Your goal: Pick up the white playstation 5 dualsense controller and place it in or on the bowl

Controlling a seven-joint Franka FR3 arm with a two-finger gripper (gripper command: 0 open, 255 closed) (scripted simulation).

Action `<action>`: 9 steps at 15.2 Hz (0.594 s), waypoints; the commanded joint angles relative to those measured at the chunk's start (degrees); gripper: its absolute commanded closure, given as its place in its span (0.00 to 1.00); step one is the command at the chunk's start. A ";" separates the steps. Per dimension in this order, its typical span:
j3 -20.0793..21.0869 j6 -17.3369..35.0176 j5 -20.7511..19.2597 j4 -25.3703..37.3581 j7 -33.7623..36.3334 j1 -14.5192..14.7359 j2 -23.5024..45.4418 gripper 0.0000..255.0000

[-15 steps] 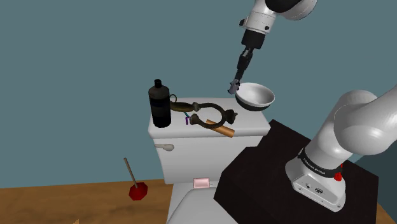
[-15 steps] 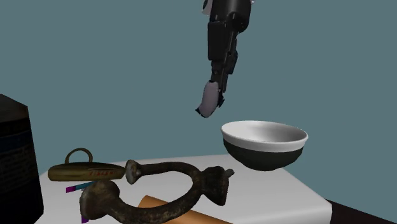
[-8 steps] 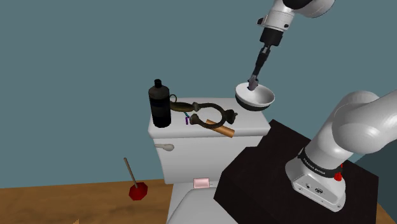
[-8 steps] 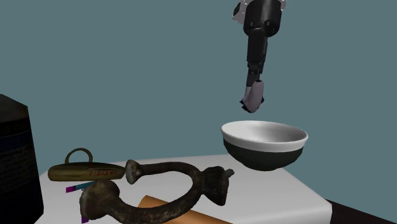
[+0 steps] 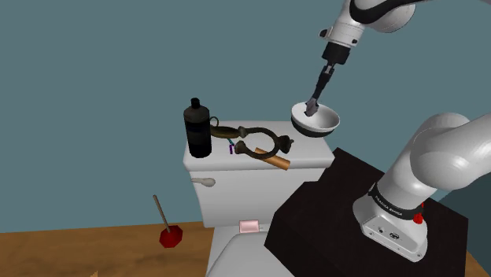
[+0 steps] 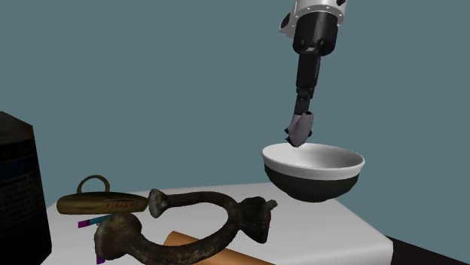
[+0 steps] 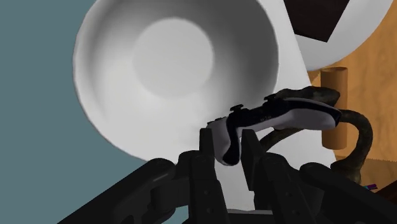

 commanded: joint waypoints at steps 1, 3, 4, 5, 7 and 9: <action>-1.25 1.32 -0.02 -1.27 -0.81 -0.35 2.36 1.00; -1.59 2.99 0.01 -2.41 -1.20 -0.19 2.91 1.00; -1.75 3.83 0.05 -2.97 -1.42 -0.13 3.22 1.00; -1.90 4.68 0.10 -3.51 -1.64 -0.07 3.55 1.00; -2.20 5.84 0.13 -4.22 -1.91 0.12 4.01 1.00; -2.31 5.84 0.07 -4.23 -1.86 0.23 3.98 1.00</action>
